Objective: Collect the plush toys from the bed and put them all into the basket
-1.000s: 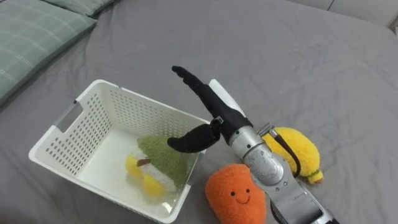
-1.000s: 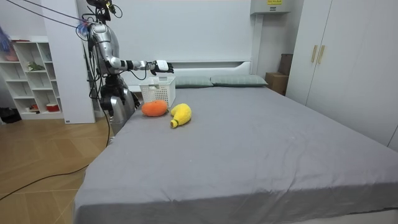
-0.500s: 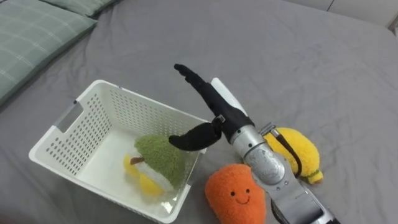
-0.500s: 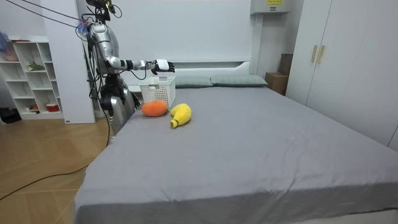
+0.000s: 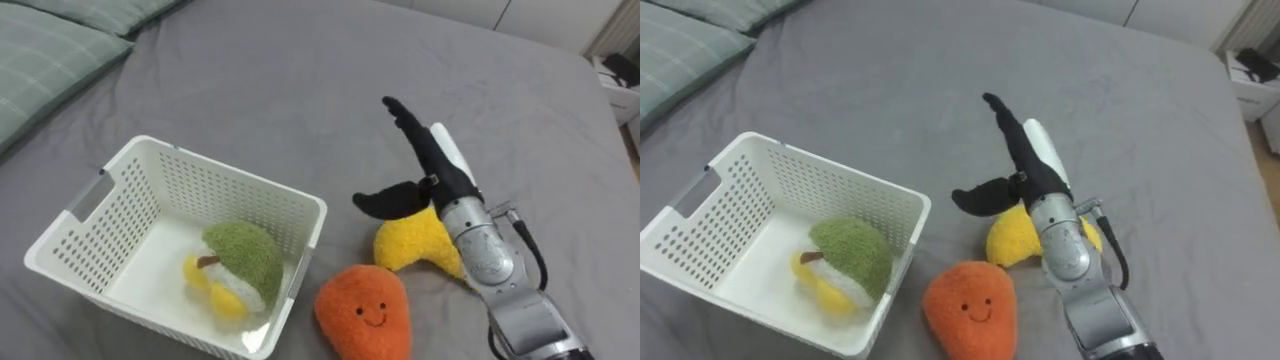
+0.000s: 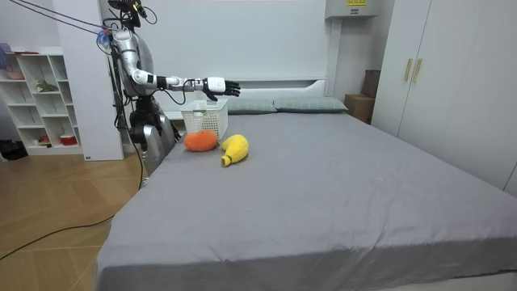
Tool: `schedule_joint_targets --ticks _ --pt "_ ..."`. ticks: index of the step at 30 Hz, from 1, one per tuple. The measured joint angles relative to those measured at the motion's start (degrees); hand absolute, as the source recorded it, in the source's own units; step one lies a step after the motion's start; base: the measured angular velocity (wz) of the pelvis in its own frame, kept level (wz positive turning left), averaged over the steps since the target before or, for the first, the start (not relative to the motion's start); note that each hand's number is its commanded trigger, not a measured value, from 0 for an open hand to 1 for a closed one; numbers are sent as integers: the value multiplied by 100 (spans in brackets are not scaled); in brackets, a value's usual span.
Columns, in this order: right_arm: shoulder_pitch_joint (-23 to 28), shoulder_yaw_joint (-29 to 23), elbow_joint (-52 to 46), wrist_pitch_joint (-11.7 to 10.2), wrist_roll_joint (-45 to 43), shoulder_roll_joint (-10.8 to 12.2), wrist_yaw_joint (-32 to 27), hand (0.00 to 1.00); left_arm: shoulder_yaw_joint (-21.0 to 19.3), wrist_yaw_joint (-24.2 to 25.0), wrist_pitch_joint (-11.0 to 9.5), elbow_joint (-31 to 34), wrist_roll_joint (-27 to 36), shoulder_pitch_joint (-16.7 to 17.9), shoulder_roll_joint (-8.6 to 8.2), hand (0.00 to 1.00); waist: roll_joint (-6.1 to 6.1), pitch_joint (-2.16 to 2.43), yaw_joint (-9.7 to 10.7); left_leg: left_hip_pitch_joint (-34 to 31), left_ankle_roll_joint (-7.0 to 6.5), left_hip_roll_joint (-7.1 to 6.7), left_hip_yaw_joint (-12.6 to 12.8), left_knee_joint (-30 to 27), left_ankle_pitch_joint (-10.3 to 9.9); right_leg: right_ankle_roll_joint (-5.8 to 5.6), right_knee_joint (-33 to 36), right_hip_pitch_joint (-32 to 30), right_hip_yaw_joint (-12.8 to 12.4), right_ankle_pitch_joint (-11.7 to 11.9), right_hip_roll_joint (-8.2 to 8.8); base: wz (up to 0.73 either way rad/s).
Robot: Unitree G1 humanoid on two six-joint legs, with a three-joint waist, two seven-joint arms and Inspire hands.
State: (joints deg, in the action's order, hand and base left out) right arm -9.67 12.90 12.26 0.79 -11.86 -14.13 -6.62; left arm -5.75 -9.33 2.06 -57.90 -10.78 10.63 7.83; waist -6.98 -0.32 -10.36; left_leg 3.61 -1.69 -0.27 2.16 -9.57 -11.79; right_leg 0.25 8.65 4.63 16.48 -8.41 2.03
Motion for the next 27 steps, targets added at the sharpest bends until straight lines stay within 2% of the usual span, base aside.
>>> schedule_joint_targets --ticks 3,6,12,17,20,23,27 --pt "61 -77 339 2 10 -5 -95 0 -84 0 6 12 -11 28 21 0 -89 12 28 0 0 -1 15 -2 0 0 0 -1 5 0 0 0" --pt "62 -102 674 10 32 -5 -97 0 -86 3 28 19 -14 132 80 0 -122 8 51 -6 -1 -2 3 -17 0 0 0 -7 -4 1 1 0" --pt "56 -547 1109 -23 88 -10 -322 0 -94 107 49 48 -16 186 114 0 -110 2 69 -16 -1 -6 -36 -13 0 -2 -2 2 -3 1 7 2" --pt "56 -577 1474 -77 77 -38 -402 0 -92 102 52 49 -97 240 114 0 -78 -19 92 -36 0 -7 -44 -20 0 -1 -2 -12 4 1 7 1" --pt "51 -576 1641 -82 45 -60 -406 0 -80 101 83 65 -131 242 114 0 -83 16 94 -197 -1 -8 -34 -61 6 5 16 -164 -8 6 10 0" --pt "-43 -570 2007 -82 39 -125 -447 0 -67 98 149 68 -118 240 129 0 -86 22 93 -310 -1 -7 -3 -129 7 10 21 -268 -9 14 12 0" --pt "-444 -525 2745 -80 156 -197 -534 0 42 78 150 55 -103 162 257 0 -115 11 58 -481 2 11 28 -125 10 27 30 -432 -6 31 2 -2"
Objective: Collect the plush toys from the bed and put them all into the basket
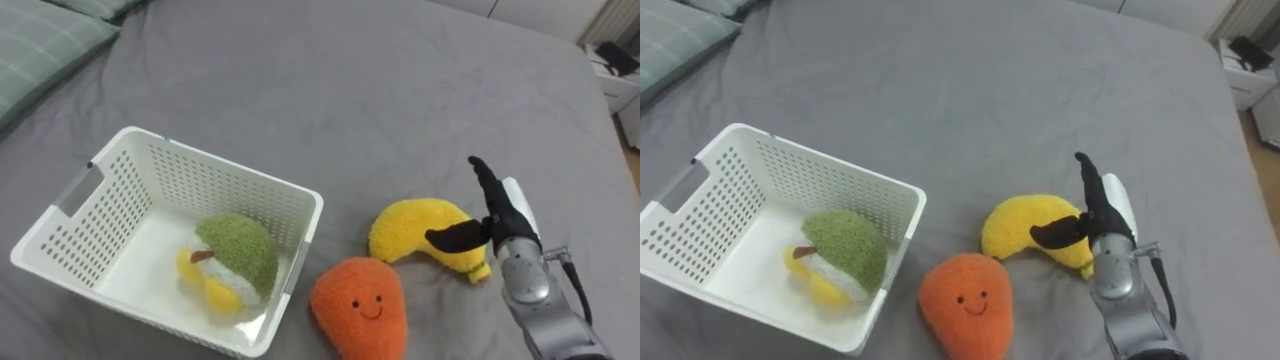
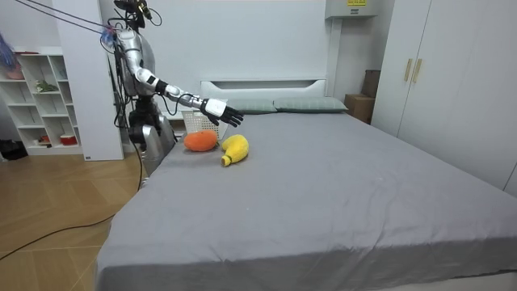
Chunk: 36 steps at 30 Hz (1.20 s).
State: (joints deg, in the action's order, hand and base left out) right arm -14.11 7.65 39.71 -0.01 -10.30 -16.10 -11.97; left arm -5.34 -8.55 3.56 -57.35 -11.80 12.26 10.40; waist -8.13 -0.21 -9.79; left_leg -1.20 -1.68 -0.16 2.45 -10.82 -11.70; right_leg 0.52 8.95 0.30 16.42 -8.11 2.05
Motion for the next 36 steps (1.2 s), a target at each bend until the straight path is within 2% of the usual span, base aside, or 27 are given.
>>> schedule_joint_targets --ticks 4,8,10,15,18,19,27,36 --pt "-536 0 696 -22 220 -10 -149 0 -1 2 -31 -3 -13 -126 23 0 -85 -31 -18 -244 7 27 46 -94 12 20 -6 -227 -14 46 -14 -3" --pt "-689 9 1062 -200 276 -11 -241 0 50 -3 -112 -25 62 -261 41 0 -154 -82 -24 -405 5 23 28 -107 28 20 -13 -364 2 54 -12 2" --pt "-793 16 1471 -241 352 -23 -240 0 255 8 -167 -109 297 -402 90 0 -172 -94 -81 -516 4 24 17 -130 28 20 -14 -468 21 58 -8 0" --pt "-856 24 1930 -245 384 -101 -240 0 452 22 -271 -290 558 -644 179 0 -178 -122 -151 -671 9 29 -34 -147 32 21 -26 -605 105 60 -9 5" --pt "-1094 215 2153 -247 395 -216 -248 0 507 27 -279 -320 556 -735 196 0 -187 -193 -160 -870 12 32 -34 -198 34 38 -24 -760 123 71 -8 0" --pt "-1211 294 2231 -249 363 -236 -248 0 516 31 -279 -332 554 -783 214 0 -204 -202 -161 -972 19 35 -36 -223 39 53 -22 -863 146 87 -9 0" --pt "-1373 624 2648 -296 319 -237 -343 0 607 36 -273 -445 552 -964 239 0 -217 -210 -255 -1313 24 37 -120 -284 50 64 -29 -1153 227 113 -14 5" --pt "-1414 629 2928 -231 322 -249 -356 0 732 27 -274 -444 548 -1024 239 0 -215 -211 -331 -1338 24 35 -224 -272 51 64 -29 -1159 256 113 -10 3"
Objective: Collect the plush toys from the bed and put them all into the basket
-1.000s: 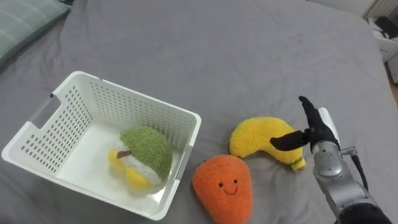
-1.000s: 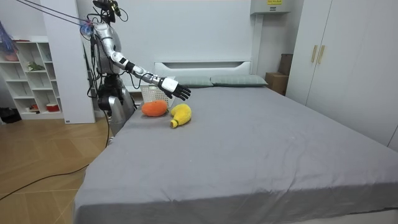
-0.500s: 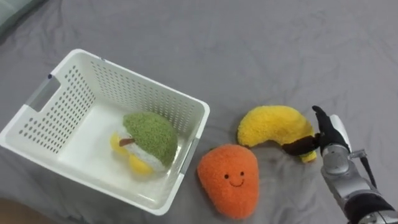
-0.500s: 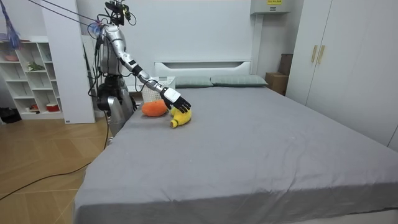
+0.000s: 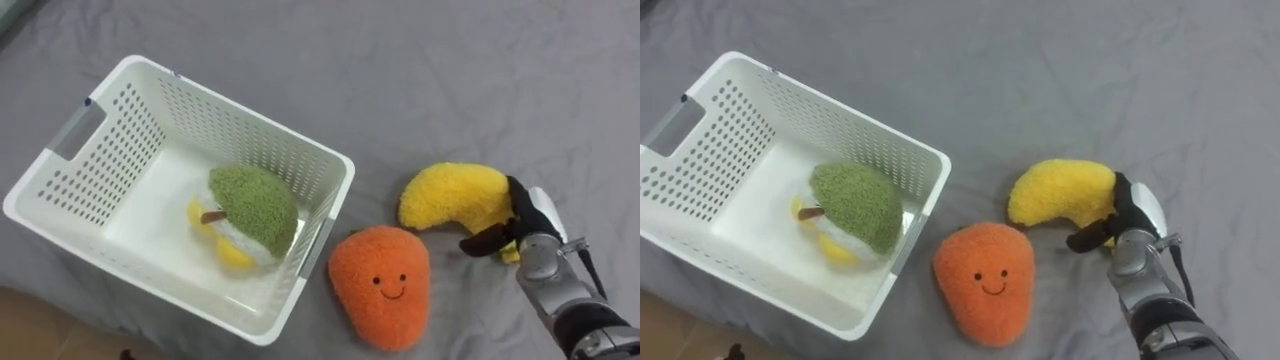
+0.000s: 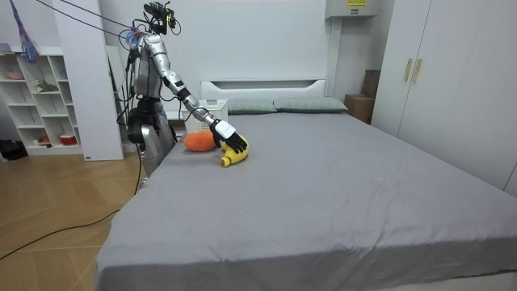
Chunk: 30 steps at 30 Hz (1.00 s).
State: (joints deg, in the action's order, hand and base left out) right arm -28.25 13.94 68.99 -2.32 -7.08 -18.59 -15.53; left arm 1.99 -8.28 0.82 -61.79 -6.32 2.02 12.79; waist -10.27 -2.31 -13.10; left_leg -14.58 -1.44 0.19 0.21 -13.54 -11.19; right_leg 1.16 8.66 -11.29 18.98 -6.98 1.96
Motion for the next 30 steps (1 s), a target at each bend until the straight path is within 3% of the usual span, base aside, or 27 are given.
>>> schedule_joint_targets --ticks 1,3,4,12,19,30 --pt "-1 0 15 2 0 0 -18 0 2 -3 0 4 1 -2 1 0 1 0 0 -11 2 0 -30 -1 2 0 0 0 14 0 -1 10" --pt "-4 0 31 34 1 0 -62 39 36 -6 1 13 7 -8 1 0 9 -4 -9 -27 4 -3 -42 -7 5 0 0 0 26 0 -1 10" --pt "-22 1 52 59 1 0 -74 100 85 -4 1 14 6 -8 1 0 16 -6 -19 -36 4 -4 -54 -10 8 0 0 0 37 0 0 7" --pt "-213 7 225 112 3 -121 -329 100 140 -3 5 48 7 -29 3 0 82 -47 -22 -103 11 -9 -122 -24 64 0 0 -2 164 0 26 8" --pt "-218 112 289 236 56 -188 -290 100 378 0 10 52 5 -50 9 0 97 -42 -127 -151 25 -61 -182 -24 110 1 1 -31 168 0 27 3" --pt "-219 110 309 241 463 -187 -216 100 390 2 42 133 123 -43 -2 0 98 -37 -150 -187 2 -90 -194 -5 169 3 17 -79 160 3 67 2"
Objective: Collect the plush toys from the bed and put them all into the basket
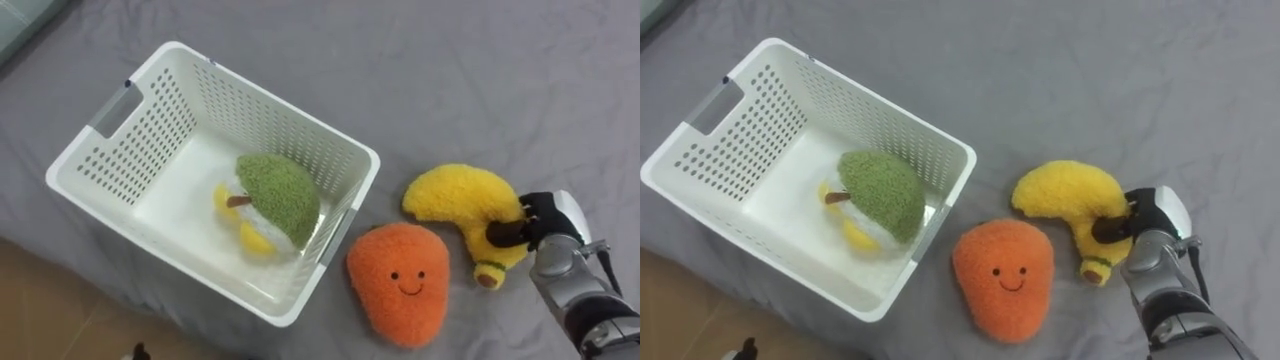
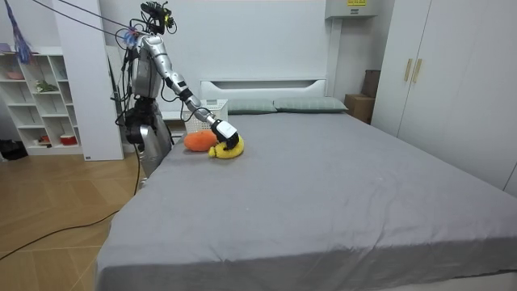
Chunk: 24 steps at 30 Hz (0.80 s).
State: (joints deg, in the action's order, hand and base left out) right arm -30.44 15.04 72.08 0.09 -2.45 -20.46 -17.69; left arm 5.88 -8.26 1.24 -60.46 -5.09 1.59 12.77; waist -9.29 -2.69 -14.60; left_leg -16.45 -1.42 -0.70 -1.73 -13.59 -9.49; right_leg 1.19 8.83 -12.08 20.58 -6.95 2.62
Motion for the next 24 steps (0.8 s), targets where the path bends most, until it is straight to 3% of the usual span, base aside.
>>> schedule_joint_targets --ticks 5,10,15,17,20,24 --pt "5 -58 37 -15 82 -2 36 100 -21 -1 -6 2 -11 32 9 0 -6 4 12 14 1 4 -12 -3 5 1 5 10 3 1 6 0" --pt "171 -61 18 -241 449 -1 38 100 -79 -23 -47 53 -10 81 38 0 -15 11 23 119 0 4 -50 -6 5 -4 -9 133 35 3 14 4" --pt "275 -215 -102 -245 392 -1 31 100 -319 -24 -110 85 103 195 44 0 -16 20 93 323 0 5 8 10 5 -12 -16 325 0 7 18 -2" --pt "274 -295 -161 -247 402 -6 23 100 -328 -23 -127 85 112 210 43 0 -12 50 159 358 0 5 17 10 5 -13 -6 352 -6 8 18 -5" --pt "370 -298 -582 -252 391 -9 2 100 -345 -14 -134 113 116 272 23 0 26 134 281 473 -1 16 76 20 5 -11 3 440 -43 13 17 -8" --pt "806 -297 -1492 -305 360 -8 -42 100 -530 -25 -173 190 115 424 -32 0 109 220 366 927 -8 23 160 202 9 -14 -15 801 -86 11 7 -10"
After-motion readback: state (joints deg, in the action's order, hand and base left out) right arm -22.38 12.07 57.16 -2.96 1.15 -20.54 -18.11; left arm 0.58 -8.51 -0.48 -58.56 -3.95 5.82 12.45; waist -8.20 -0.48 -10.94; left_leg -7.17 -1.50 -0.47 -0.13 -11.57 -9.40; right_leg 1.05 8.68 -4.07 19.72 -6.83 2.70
